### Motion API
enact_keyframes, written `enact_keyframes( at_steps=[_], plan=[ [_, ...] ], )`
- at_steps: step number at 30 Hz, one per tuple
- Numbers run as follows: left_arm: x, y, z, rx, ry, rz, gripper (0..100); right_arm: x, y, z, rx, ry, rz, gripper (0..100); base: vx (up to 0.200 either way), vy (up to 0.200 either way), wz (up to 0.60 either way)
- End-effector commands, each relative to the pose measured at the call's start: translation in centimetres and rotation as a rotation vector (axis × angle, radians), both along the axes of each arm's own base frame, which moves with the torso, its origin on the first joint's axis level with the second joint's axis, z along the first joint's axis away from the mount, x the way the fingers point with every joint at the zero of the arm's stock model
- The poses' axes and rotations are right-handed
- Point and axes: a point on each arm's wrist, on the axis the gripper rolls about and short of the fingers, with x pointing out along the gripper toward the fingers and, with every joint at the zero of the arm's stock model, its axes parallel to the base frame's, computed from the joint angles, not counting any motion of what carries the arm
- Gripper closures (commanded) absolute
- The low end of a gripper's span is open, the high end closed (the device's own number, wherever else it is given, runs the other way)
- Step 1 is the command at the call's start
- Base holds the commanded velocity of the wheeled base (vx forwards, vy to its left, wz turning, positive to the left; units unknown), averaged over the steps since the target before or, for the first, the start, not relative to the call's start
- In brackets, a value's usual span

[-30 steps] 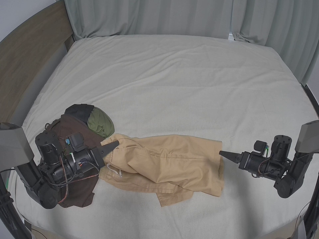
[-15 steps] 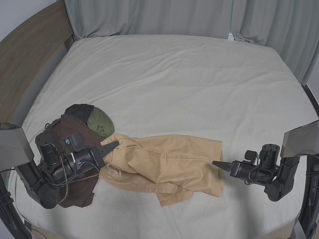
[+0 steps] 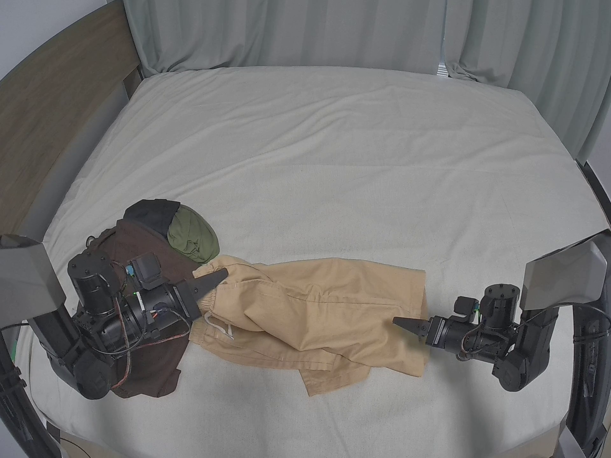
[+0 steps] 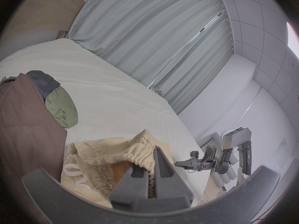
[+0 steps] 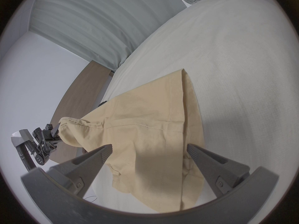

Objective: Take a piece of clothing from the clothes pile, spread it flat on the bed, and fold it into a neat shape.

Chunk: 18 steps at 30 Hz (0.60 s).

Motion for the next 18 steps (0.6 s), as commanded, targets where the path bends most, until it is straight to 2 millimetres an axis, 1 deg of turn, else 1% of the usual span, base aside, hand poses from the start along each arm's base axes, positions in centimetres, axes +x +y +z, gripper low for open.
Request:
enact_keyframes(
  at_steps=[1,7,13,18],
  plan=[
    [0.1,0.0,0.0,-0.001,-0.001,0.002,100,0.3,0.7,-0.8,-0.004,0.011,0.002,0,0.0,0.0,0.0],
    [0.1,0.0,-0.1,0.001,0.004,0.002,100,0.9,0.8,-1.8,-0.007,0.019,-0.01,0,0.0,0.0,0.0],
    [0.1,0.0,-0.2,0.003,0.007,0.001,100,1.2,0.8,-2.0,-0.006,0.016,-0.012,0,0.0,0.0,0.0],
    [0.2,0.0,-0.3,0.004,0.01,0.001,100,1.6,1.3,-1.9,0.006,0.001,-0.001,0,0.0,0.0,0.0]
  ],
)
